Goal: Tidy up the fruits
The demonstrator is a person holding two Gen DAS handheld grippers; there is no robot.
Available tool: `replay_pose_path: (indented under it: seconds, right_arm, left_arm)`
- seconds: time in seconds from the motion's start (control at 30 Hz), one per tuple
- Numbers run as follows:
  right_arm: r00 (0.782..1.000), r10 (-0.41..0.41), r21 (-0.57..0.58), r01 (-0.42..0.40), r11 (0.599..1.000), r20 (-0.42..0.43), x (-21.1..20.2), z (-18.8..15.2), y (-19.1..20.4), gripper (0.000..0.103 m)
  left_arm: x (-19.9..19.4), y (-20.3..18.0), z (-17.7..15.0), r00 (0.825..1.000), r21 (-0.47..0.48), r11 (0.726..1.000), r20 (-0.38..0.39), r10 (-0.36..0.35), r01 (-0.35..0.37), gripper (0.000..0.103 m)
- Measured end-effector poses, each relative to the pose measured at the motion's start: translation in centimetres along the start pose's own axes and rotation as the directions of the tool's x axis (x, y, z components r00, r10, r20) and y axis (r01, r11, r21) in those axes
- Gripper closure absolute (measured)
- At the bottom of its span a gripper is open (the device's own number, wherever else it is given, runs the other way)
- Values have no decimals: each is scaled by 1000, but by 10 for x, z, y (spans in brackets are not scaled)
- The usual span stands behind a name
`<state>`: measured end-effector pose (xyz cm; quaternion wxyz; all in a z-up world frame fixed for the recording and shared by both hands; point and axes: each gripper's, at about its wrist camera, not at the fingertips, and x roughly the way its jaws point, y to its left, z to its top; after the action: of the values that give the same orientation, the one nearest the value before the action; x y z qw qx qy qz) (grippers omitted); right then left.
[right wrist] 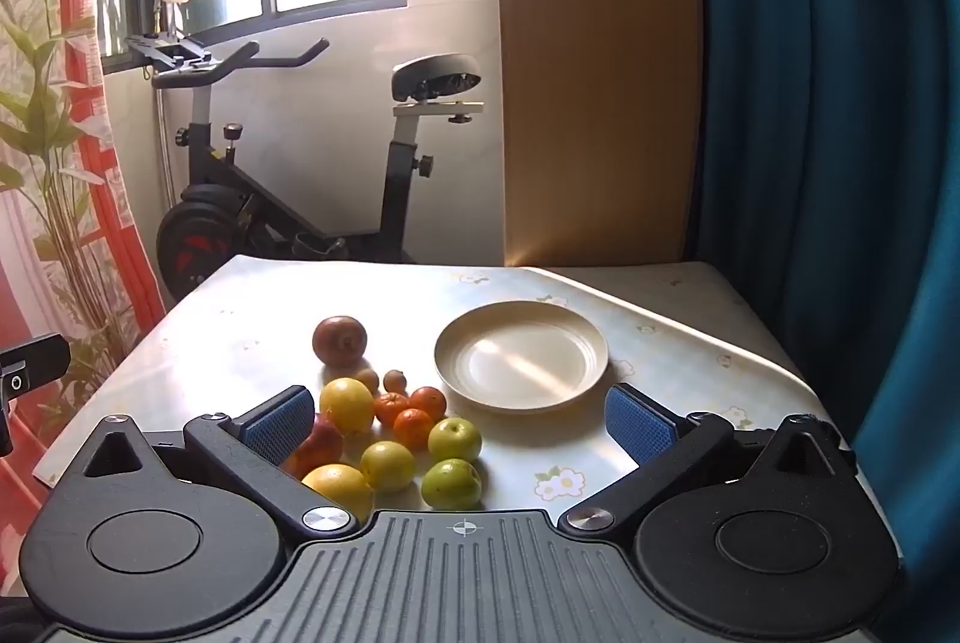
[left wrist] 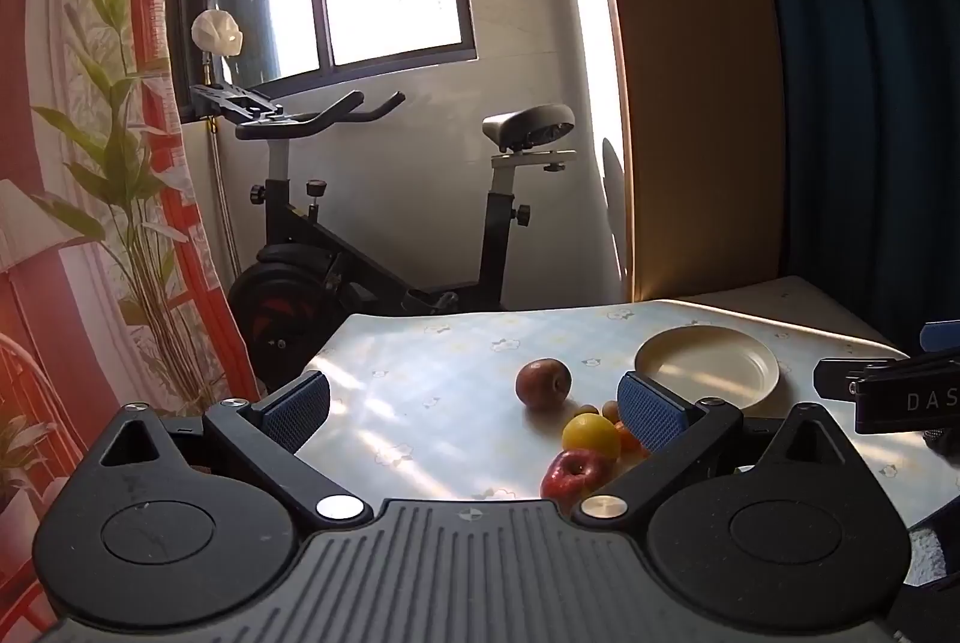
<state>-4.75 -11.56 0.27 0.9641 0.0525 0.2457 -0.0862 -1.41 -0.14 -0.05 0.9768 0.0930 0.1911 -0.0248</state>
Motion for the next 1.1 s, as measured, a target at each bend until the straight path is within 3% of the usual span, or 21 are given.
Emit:
replay_pose_path:
  seconds: [1.1]
  right_arm:
    - [1000, -12, -9, 12, 1000, 22, -3, 3, 0, 0]
  left_arm:
    - [0, 1, 0, 999, -39, 998, 6, -44, 44, 0]
